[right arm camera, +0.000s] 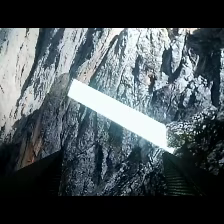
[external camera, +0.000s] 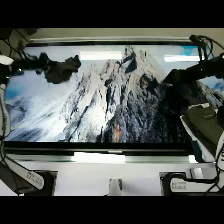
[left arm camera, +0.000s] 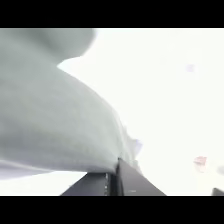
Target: Fold the shirts.
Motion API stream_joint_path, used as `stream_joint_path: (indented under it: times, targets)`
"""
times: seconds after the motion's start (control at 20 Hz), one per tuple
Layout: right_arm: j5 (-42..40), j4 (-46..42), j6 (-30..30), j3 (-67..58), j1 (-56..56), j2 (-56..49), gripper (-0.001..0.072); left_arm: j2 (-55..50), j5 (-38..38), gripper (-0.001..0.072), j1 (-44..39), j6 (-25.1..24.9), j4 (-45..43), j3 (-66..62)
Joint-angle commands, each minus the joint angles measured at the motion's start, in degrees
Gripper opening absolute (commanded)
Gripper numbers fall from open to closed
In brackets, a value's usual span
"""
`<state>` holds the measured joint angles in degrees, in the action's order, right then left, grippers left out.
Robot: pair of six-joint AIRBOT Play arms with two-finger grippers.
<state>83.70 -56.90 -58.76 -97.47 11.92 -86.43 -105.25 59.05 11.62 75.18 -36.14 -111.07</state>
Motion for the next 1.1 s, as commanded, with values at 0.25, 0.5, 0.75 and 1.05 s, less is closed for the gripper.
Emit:
stream_joint_path:
  times: [0.25, 0.5, 0.75, 1.05]
  targets:
    - [2.4, -12.0, 5.8, -0.1, 0.0, 16.9, 0.0648, 39.2, 0.9, 0.0037, -25.0, 0.8, -15.4, 7.1]
    - [2.9, -23.2, 0.6, -0.1, 0.0, 31.6, 0.0649, 37.5, -14.0, 0.0038, -48.7, 6.7, -19.6, 29.0]
    - [8.8, -23.2, 0.3, 0.0, 0.0, 33.4, 0.065, 23.2, -1.9, 0.072, -52.8, 12.4, -15.7, 31.1]
    - [13.1, -20.3, 3.4, 9.7, 0.0, 27.9, 0.0678, 29.3, 28.1, 0.072, -25.7, 11.0, -49.5, 29.3]
